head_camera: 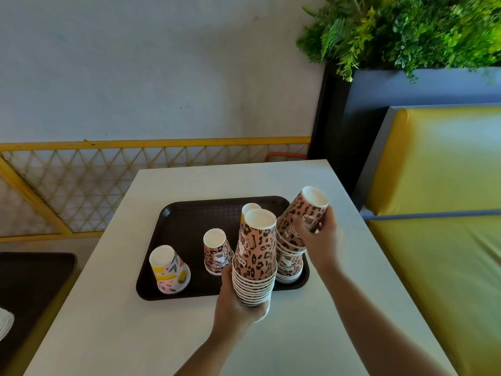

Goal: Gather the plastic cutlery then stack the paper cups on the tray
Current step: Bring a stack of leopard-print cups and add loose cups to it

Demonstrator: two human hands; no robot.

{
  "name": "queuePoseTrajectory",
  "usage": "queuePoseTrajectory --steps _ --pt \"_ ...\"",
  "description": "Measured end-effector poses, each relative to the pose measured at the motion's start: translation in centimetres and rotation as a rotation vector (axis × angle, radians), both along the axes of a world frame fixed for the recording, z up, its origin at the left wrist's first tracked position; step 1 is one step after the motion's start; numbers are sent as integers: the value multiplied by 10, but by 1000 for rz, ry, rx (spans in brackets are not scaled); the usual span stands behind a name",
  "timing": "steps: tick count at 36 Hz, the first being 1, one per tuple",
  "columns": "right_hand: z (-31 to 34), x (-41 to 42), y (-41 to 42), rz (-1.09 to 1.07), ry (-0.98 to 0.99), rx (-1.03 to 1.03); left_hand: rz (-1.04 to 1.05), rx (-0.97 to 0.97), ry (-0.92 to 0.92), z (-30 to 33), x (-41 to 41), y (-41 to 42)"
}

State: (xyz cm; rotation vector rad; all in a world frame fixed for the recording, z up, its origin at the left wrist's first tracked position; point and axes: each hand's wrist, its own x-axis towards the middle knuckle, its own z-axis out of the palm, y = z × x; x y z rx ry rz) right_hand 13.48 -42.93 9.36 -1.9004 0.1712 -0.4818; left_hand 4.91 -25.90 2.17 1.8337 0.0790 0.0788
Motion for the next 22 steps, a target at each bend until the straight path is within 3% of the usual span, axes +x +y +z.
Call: queuePoseTrajectory --steps 5,10,15,22 --pt "-18 -5 7 102 104 -94 -16 0 -11 3 1 -2" --pt "-2 -16 13 128 -32 -182 -40 17 -10 3 4 -2" --pt "22 -27 22 387 -66 -128 -46 38 -27 5 7 -6" --pt "20 -38 28 379 14 -156 -104 57 -49 3 6 -8"
